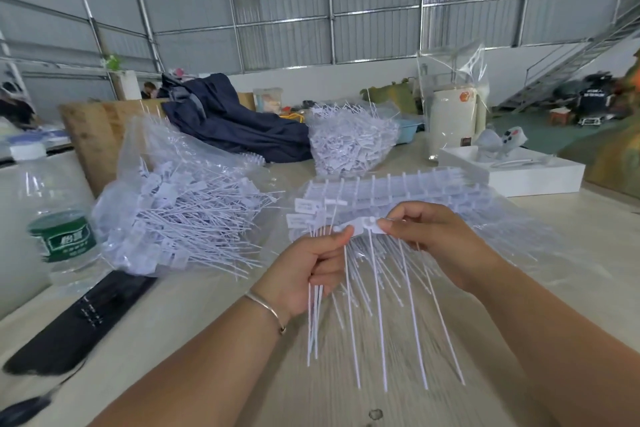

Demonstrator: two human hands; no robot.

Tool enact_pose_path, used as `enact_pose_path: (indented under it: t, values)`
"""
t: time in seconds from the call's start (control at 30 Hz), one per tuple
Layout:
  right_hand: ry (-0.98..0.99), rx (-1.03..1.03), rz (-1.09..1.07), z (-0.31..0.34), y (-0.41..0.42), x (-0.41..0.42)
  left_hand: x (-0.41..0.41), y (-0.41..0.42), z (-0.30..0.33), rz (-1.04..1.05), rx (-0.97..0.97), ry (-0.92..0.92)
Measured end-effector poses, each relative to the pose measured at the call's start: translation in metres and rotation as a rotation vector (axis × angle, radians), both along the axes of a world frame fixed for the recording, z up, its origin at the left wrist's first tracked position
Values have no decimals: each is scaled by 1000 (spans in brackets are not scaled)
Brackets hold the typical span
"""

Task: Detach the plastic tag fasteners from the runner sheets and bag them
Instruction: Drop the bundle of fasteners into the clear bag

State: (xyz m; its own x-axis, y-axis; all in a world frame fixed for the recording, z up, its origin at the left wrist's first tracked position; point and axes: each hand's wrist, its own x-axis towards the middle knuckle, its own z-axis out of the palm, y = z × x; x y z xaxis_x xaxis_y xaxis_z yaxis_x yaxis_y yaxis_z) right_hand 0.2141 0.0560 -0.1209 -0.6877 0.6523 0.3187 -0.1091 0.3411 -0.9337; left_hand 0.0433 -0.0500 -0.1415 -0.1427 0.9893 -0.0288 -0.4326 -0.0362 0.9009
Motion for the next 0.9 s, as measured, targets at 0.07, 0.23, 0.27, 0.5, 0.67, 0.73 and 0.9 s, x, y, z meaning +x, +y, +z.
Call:
enact_pose_path:
  t: [0.07,0.23,0.27,0.5,0.67,0.73,0.9]
  values:
    - [6,-37,11,1,-2,0,1,-1,2,-14,6,-11]
    - [30,-155,77,0,-8,-1,2,-2,6,-13,17,-42]
    - [39,-167,87,1,-9,-1,1,-2,6,-6,20,-36]
    - [103,-169,145,7,-8,2,0,-5,9,-13,37,-49]
    - [7,-50,57,4,-5,0,-3,-5,7,-65,34,-64]
    - [-47,3,42,2,-6,0,-4,-5,4,-87,21,-54]
    - [-112,46,91,-1,-6,-1,1,-4,-1,-177,-8,11]
